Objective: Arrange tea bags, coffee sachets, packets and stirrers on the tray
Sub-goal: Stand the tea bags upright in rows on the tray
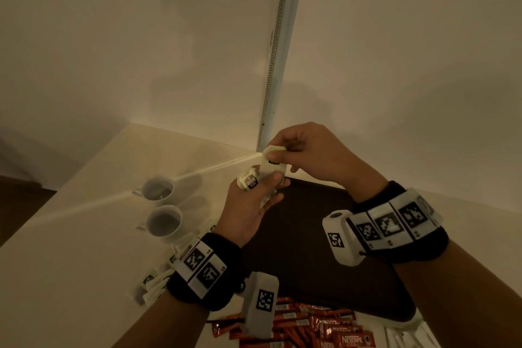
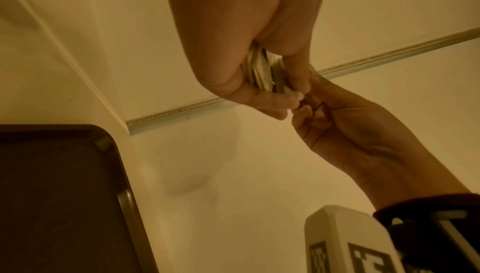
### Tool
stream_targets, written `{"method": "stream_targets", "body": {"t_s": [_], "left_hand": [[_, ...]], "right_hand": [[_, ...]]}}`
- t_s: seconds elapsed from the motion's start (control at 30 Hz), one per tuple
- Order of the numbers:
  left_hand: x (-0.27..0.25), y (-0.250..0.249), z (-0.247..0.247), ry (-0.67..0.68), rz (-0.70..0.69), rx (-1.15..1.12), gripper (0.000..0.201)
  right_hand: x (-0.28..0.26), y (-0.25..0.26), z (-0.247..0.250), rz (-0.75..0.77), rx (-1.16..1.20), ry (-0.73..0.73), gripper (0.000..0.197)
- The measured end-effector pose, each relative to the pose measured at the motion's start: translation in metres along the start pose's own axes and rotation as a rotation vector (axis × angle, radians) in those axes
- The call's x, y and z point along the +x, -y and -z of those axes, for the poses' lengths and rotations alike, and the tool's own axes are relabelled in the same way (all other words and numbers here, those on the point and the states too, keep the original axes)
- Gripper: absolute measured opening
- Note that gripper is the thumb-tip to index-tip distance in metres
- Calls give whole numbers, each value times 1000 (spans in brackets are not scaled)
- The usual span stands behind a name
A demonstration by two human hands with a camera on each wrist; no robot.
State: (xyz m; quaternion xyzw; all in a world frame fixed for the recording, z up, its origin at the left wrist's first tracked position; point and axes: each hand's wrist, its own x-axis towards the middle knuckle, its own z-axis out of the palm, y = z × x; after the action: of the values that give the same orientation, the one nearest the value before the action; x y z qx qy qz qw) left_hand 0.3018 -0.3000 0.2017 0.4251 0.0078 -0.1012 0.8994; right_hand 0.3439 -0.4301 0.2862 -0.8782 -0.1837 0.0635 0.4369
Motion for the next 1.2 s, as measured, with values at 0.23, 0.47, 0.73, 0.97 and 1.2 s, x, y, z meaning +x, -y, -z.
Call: {"method": "stream_targets", "body": {"t_s": [0.23, 0.47, 0.73, 0.97, 1.2], "left_hand": [[10, 0, 3, -73, -18, -84, 31], [11, -1, -1, -30, -20, -85, 31], [9, 5, 0, -72, -31, -64, 31], [15, 9, 15, -200, 19, -10, 32], [32, -14, 63, -386, 130, -135, 51]], "right_hand": [[7, -2, 2, 74, -98, -133, 14], [5, -6, 5, 98, -122, -111, 17], [6, -3, 3, 27, 72, -78, 6], [12, -15, 4, 39, -69, -98, 11], [55, -105, -33, -167, -263, 54, 20]]}}
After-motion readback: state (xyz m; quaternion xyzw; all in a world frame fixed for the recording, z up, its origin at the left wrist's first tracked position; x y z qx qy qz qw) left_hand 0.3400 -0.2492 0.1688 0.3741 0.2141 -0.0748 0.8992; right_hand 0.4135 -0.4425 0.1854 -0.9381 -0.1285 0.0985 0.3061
